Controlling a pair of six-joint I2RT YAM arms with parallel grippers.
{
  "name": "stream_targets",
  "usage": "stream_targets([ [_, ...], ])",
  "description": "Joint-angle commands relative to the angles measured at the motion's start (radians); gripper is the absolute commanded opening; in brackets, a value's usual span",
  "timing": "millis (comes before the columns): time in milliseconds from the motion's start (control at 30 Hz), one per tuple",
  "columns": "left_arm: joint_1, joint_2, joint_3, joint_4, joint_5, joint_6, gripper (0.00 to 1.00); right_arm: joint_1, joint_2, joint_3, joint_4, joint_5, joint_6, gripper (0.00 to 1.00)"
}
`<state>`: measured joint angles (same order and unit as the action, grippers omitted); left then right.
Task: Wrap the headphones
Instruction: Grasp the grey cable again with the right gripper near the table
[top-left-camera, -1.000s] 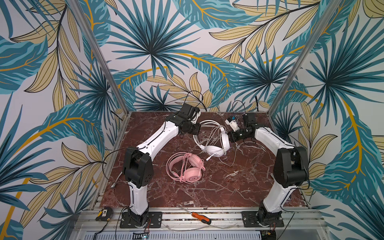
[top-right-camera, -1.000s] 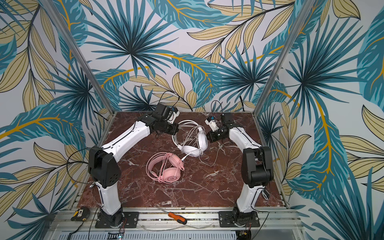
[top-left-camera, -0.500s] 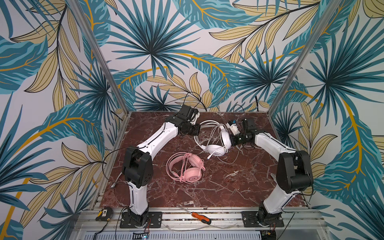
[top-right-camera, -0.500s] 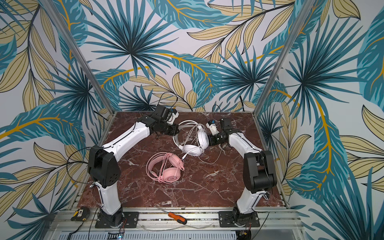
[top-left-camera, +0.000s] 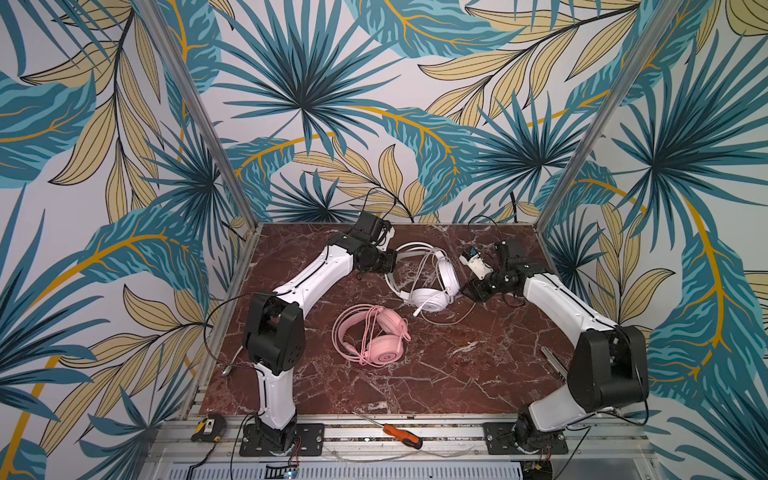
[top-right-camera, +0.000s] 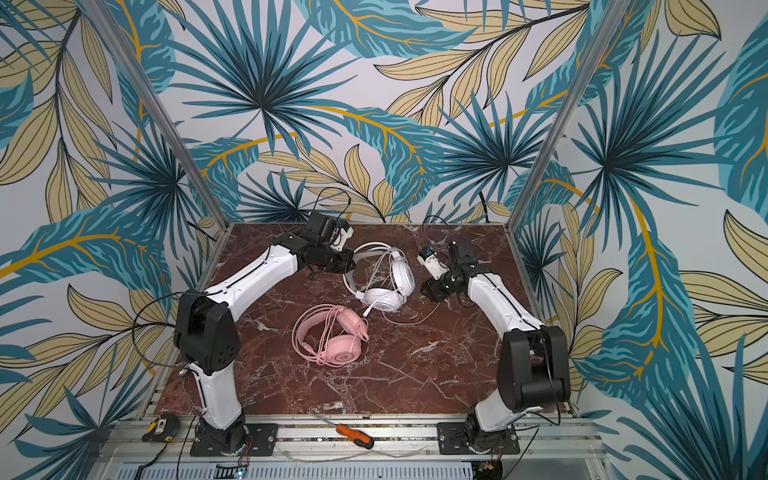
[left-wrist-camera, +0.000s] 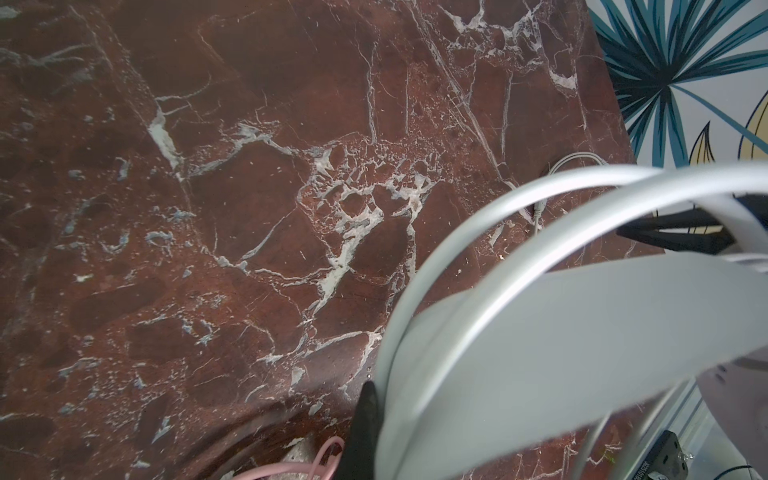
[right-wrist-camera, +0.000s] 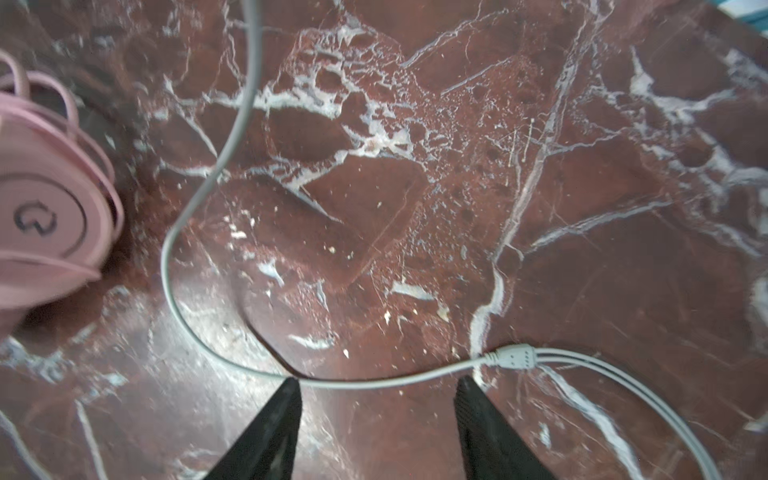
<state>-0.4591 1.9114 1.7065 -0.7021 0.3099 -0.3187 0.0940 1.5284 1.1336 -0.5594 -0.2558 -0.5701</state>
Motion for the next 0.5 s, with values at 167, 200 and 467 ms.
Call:
stream_targets([
  [167, 0.041, -0.04, 0.005, 0.049, 0.082, -0.084, 0.0, -0.002, 0.031, -0.057, -0.118, 0.209, -0.451, 0.61],
  [200, 0.042, -0.04, 0.004, 0.049, 0.084, -0.084, 0.0, -0.002, 0.054, -0.048, -0.132, 0.228, -0.471, 0.61],
  [467, 0.049, -0.046, -0.002, 0.039, 0.088, -0.085, 0.0, -0.004, 0.242, 0.062, -0.116, 0.308, -0.572, 0.61],
])
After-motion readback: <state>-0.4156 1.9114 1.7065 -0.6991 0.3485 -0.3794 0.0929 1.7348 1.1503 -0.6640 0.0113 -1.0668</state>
